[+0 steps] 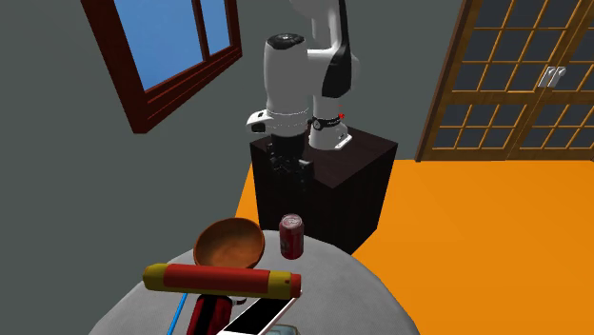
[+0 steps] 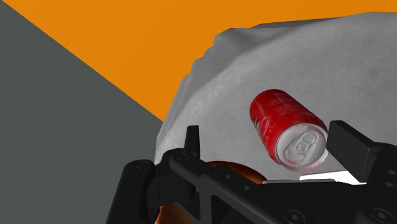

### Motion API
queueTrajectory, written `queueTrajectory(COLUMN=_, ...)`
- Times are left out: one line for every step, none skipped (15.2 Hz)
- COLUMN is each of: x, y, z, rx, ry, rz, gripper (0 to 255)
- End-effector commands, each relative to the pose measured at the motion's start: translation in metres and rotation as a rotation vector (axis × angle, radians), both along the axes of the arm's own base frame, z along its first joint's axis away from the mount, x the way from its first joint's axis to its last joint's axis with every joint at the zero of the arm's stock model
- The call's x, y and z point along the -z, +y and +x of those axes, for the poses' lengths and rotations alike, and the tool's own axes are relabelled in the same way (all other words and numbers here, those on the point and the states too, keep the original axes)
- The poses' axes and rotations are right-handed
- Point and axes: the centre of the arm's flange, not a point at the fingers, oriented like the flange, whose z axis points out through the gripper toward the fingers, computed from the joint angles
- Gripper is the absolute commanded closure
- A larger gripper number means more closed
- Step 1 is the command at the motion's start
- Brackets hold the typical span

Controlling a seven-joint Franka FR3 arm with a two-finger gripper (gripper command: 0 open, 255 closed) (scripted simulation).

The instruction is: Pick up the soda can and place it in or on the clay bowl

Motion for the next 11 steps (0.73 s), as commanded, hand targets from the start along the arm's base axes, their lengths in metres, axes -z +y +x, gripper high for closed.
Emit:
queueTrajectory(x=0.013, y=0.016, z=0.013, rx=0.010, ry=-0.005, rz=0.004, gripper=0)
queueTrajectory(x=0.020, y=0.025, z=0.019, rx=0.014, ry=-0.007, rz=0.006, gripper=0)
queueTrajectory(x=0.027, y=0.033, z=0.025, rx=0.018, ry=-0.009, rz=0.008, gripper=0)
queueTrajectory(x=0.034, y=0.042, z=0.032, rx=0.022, ry=-0.011, rz=0.009, gripper=0)
queueTrajectory(x=0.040, y=0.050, z=0.037, rx=0.025, ry=-0.012, rz=0.011, gripper=0)
queueTrajectory(x=0.045, y=0.050, z=0.037, rx=0.025, ry=-0.012, rz=0.011, gripper=0)
queueTrajectory(x=0.051, y=0.050, z=0.037, rx=0.025, ry=-0.012, rz=0.011, gripper=0)
queueTrajectory(x=0.056, y=0.050, z=0.037, rx=0.025, ry=-0.012, rz=0.011, gripper=0)
queueTrajectory(x=0.061, y=0.050, z=0.037, rx=0.025, ry=-0.012, rz=0.011, gripper=0)
queueTrajectory(x=0.066, y=0.050, z=0.037, rx=0.025, ry=-0.012, rz=0.011, gripper=0)
queueTrajectory(x=0.072, y=0.050, z=0.037, rx=0.025, ry=-0.012, rz=0.011, gripper=0)
